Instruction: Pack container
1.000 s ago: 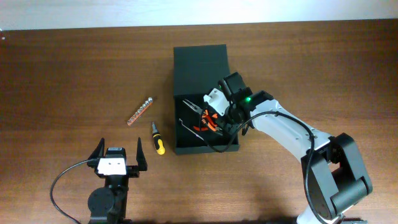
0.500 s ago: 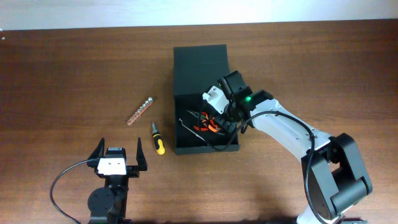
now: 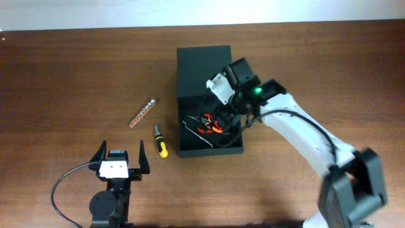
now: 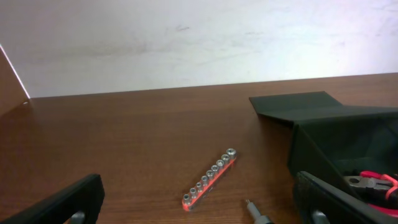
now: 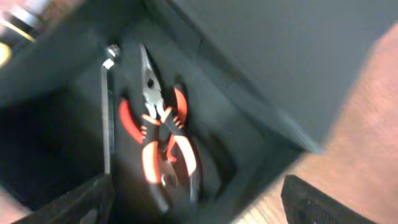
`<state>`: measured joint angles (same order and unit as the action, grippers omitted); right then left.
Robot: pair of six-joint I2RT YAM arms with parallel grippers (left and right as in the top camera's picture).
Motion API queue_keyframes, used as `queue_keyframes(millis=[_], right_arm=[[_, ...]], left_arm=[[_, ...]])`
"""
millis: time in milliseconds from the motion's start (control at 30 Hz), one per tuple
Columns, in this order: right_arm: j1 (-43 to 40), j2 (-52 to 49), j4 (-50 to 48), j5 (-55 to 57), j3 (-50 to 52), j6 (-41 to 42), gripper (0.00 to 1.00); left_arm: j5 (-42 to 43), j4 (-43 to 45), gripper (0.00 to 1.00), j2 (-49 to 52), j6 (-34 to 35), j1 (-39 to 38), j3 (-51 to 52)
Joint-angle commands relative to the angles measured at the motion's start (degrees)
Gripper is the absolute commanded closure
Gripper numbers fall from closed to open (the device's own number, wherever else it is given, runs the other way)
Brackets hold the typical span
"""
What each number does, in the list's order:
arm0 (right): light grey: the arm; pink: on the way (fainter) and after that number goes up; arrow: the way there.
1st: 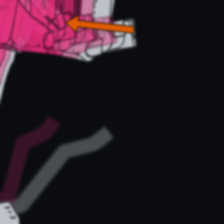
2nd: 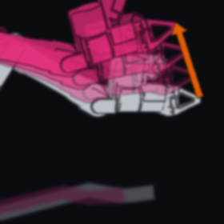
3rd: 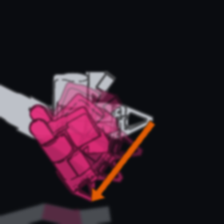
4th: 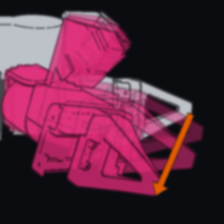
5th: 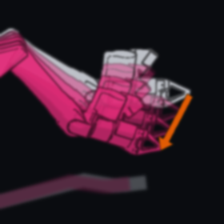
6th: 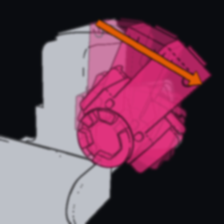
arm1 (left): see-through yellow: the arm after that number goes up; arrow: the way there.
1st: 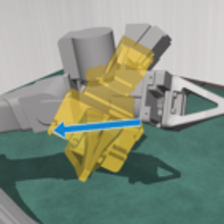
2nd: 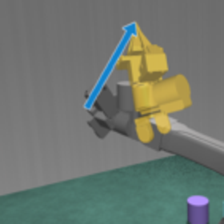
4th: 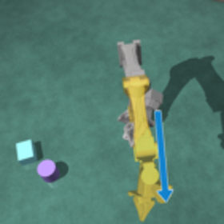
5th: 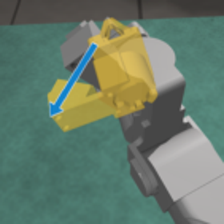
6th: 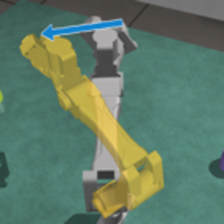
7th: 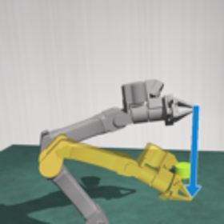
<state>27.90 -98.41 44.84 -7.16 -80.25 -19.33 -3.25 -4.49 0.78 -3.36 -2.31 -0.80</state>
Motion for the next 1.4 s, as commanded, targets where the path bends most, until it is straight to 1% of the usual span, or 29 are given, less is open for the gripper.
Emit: queue_keyframes(millis=[0,167,300,367,467,500,567,867,1033,1167,1367], right_arm=[[-0.33,8.7,1.75,-0.13,-2.56,1.95,0.14],[-4.24,19.71,7.02,-0.17,-2.54,4.96,0.14],[-8.66,28.35,11.21,-0.15,-2.45,5.31,0.12],[-10.49,32.15,12.98,-0.13,-2.25,5.29,0.08],[-12.63,37.9,15.74,-0.13,-1.14,5.29,0.0],[-13.07,39.74,16.41,-0.13,-0.39,5.31,0.01],[-13.53,43.56,17.4,-0.04,1.62,5.55,0.01],[-13.73,64.0,16.81,0.28,15.74,13.6,0.01],[-13.73,74.4,16.61,0.26,20.83,16.9,0.01],[-13.73,79.93,16.7,0.26,22.29,16.85,0.01],[-13.73,81.07,16.72,0.26,22.34,16.85,0.01]], left_arm=[[0.46,-0.02,0.01,-0.42,0.09,-0.15,0.28],[0.46,-0.02,0.01,-0.42,0.09,-0.15,0.26],[0.46,-0.02,0.01,-0.42,0.11,-0.15,0.26],[0.46,-0.02,0.01,-0.42,0.11,-0.15,0.28],[0.46,-0.02,0.01,-0.42,0.09,-0.15,0.26],[0.44,-0.02,0.01,-0.42,0.11,-0.15,0.26],[0.46,-0.02,0.01,-0.42,0.09,-0.15,0.28],[0.46,-0.02,0.01,-0.42,0.09,-0.15,0.26],[0.46,-0.02,0.01,-0.42,0.11,-0.15,0.28],[0.46,-0.02,0.01,-0.42,0.11,-0.15,0.28],[0.46,-0.02,0.01,-0.42,0.11,-0.15,0.28]])
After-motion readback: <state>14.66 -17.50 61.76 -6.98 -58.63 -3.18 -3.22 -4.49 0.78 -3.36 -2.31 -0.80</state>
